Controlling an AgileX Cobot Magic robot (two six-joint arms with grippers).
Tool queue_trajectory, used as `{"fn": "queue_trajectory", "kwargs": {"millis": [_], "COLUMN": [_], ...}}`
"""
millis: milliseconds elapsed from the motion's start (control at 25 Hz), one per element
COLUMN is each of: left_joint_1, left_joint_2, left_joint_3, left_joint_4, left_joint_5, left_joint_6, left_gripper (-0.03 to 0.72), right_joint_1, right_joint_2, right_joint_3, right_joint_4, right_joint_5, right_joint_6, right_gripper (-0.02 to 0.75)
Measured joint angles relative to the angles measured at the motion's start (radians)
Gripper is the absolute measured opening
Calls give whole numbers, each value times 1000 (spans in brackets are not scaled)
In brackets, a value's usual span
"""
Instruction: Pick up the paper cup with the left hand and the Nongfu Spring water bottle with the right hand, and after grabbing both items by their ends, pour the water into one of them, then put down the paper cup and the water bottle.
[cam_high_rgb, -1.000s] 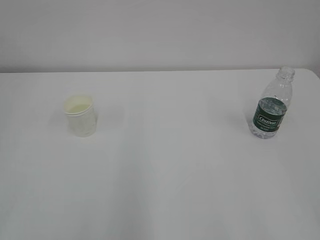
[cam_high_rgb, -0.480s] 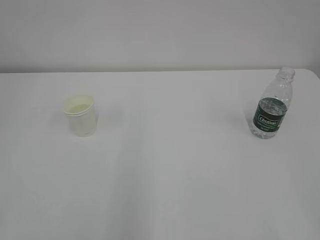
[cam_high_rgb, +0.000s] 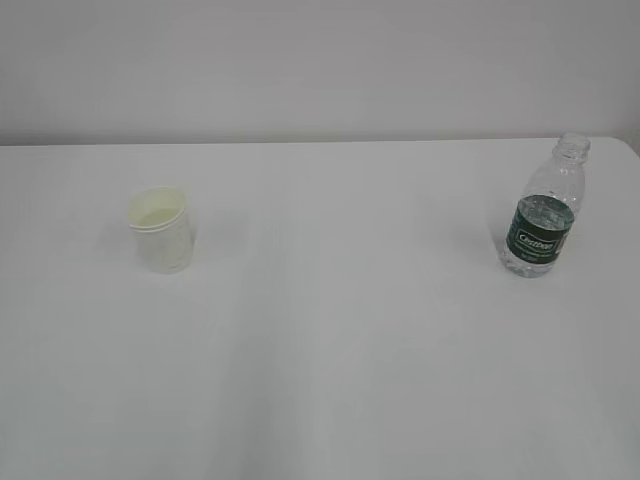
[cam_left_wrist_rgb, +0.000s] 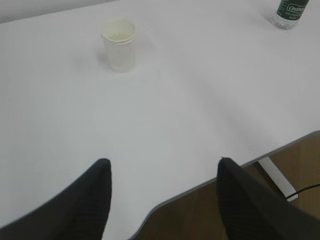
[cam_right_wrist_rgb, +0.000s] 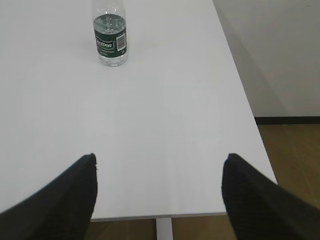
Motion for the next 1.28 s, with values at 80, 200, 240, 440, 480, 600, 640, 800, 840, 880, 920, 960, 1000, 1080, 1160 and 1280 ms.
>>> {"fn": "queue_trajectory", "kwargs": {"millis": [80,200,240,440,480,600,640,800,840,880,920,960,1000,1080,1160,1280], "left_joint_1": [0,0,0,0,0,0,0,0,0,0,0,0,0,0,0,0], "left_joint_2": [0,0,0,0,0,0,0,0,0,0,0,0,0,0,0,0], "left_joint_3": [3,7,11,17,17,17,17,17,17,17,17,17,17,17,17,17], "left_joint_4": [2,13,15,18,18,18,18,19,19,19,19,19,19,19,19,19], "left_joint_5": [-4,-12,-12,-18,-18,-18,-18,-18,-18,-18,-18,-18,-18,-18,-18,-18], "left_joint_6": [0,0,0,0,0,0,0,0,0,0,0,0,0,0,0,0], "left_gripper": [471,471,470,470,470,470,470,470,470,470,470,470,470,470,470,470], "right_joint_1": [0,0,0,0,0,0,0,0,0,0,0,0,0,0,0,0], "right_joint_2": [0,0,0,0,0,0,0,0,0,0,0,0,0,0,0,0], "right_joint_3": [3,3,3,26,34,57,62,65,68,70,71,71,71,71,71,71], "right_joint_4": [-10,-21,-21,-23,-23,-25,-25,-25,-25,-25,-25,-25,-25,-25,-25,-25], "right_joint_5": [-12,-19,-19,-27,-29,-54,-65,-74,-75,-76,-76,-76,-76,-76,-77,-77], "right_joint_6": [0,-5,-5,-5,-5,-5,-5,-5,-5,-5,-5,-5,-5,-5,-7,-7], "right_gripper": [590,590,590,590,590,590,590,590,590,590,590,590,590,590,590,590]}}
